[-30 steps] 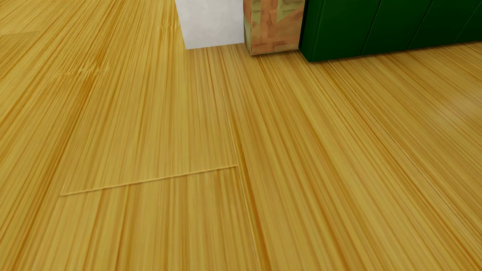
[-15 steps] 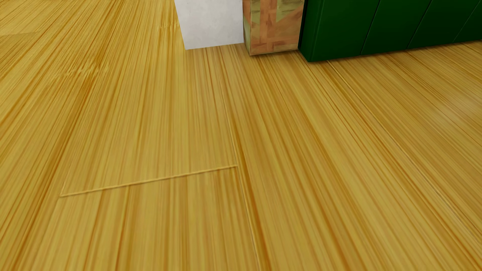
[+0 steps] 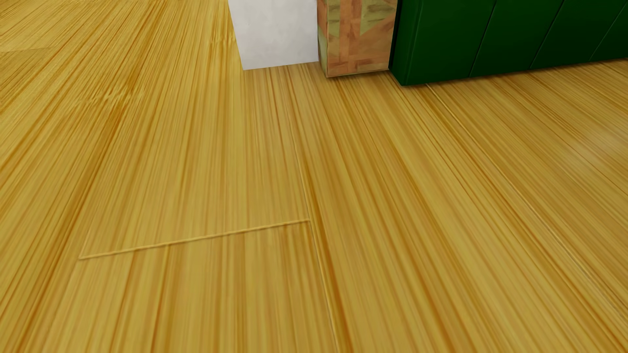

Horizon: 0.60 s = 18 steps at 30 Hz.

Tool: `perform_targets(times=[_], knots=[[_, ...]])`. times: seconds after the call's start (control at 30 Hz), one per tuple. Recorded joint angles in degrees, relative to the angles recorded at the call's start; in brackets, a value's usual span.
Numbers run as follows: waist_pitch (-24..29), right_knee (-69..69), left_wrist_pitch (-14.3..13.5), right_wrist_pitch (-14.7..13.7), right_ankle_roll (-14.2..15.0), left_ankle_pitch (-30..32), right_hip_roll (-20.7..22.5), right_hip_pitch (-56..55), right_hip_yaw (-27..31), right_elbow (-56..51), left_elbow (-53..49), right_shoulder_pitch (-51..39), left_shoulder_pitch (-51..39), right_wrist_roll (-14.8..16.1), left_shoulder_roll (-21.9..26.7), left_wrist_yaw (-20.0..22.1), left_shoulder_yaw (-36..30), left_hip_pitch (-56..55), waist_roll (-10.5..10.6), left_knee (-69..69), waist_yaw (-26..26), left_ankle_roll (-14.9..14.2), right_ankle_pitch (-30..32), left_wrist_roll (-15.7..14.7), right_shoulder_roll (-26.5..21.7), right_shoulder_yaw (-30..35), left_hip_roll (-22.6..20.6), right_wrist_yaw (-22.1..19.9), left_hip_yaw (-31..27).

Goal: Wait

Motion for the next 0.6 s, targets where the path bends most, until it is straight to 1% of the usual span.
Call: perform_targets(times=[0.23,0.6], knots=[[-0.4,0.0,0.0,0.0,0.0,-0.3,-0.2,0.2,0.0,0.0,0.0,0.3,0.4,0.0,0.1,0.0,1.4,0.1,-0.7,0.2,0.2,0.0,0.3,0.0,0.4,0.1,-0.2,0.0,0.0],[-0.7,-0.1,0.0,0.0,0.0,0.0,-0.3,-0.2,0.0,0.2,0.6,0.5,0.8,0.0,0.3,0.0,0.8,-0.2,-0.9,-0.1,0.5,0.0,0.6,0.0,0.1,1.3,-0.2,0.0,0.0]])
